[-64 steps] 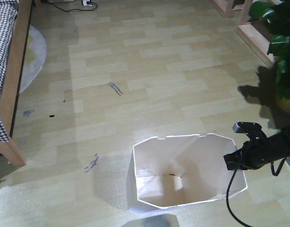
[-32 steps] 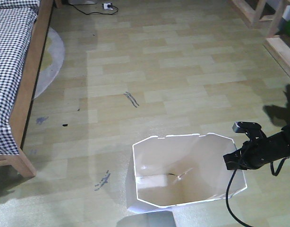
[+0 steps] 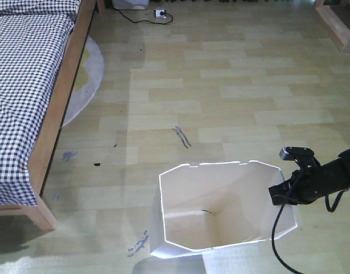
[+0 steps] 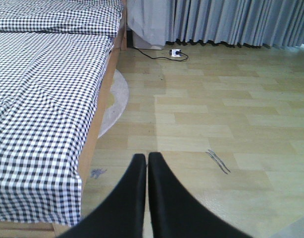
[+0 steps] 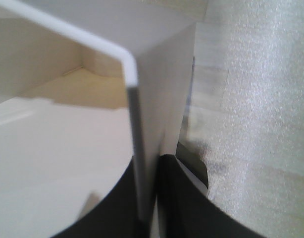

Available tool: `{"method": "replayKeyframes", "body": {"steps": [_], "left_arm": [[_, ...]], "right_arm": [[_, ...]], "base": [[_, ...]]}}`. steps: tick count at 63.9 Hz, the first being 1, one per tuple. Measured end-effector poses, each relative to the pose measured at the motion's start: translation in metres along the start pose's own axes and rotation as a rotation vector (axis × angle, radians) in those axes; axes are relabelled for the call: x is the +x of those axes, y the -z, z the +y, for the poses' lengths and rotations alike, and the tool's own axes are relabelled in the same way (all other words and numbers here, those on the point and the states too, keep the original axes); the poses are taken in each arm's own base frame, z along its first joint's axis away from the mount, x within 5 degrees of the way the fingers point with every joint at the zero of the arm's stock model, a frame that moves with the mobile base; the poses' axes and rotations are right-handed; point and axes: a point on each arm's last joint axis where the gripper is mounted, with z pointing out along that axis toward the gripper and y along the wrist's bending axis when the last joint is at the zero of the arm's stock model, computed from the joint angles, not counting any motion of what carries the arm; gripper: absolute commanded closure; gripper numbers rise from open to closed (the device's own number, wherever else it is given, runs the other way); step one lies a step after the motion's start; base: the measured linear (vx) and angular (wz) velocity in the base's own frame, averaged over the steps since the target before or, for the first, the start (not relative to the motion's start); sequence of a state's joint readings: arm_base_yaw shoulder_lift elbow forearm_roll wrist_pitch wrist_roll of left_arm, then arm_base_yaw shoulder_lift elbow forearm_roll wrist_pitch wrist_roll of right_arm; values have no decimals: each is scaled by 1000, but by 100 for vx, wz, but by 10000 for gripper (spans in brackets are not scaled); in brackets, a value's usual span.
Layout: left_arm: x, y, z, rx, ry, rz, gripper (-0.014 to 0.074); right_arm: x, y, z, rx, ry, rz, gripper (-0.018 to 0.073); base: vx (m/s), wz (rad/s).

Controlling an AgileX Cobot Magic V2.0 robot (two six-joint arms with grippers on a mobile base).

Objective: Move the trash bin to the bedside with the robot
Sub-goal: 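Carry the bin in the right gripper while driving toward the curtains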

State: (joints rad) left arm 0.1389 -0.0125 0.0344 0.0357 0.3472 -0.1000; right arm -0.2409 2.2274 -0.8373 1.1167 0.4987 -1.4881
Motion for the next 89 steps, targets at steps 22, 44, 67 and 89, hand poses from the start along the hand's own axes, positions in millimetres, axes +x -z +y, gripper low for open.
{"method": "replayKeyframes", "body": {"steps": [22, 44, 67, 89], "left_arm": [[0, 0, 0, 0, 0, 0, 603], [0, 0, 0, 0, 0, 0, 603], [0, 0, 0, 0, 0, 0, 603], [0, 0, 0, 0, 0, 0, 603]], "right_arm": [[0, 0, 1, -7, 1, 1, 566], [0, 0, 0, 3, -1, -1, 566], [0, 0, 0, 3, 0, -1, 566], [0, 0, -1, 5, 0, -2, 566]], "base": [[26, -3], [26, -15], [25, -12], [27, 3]]}}
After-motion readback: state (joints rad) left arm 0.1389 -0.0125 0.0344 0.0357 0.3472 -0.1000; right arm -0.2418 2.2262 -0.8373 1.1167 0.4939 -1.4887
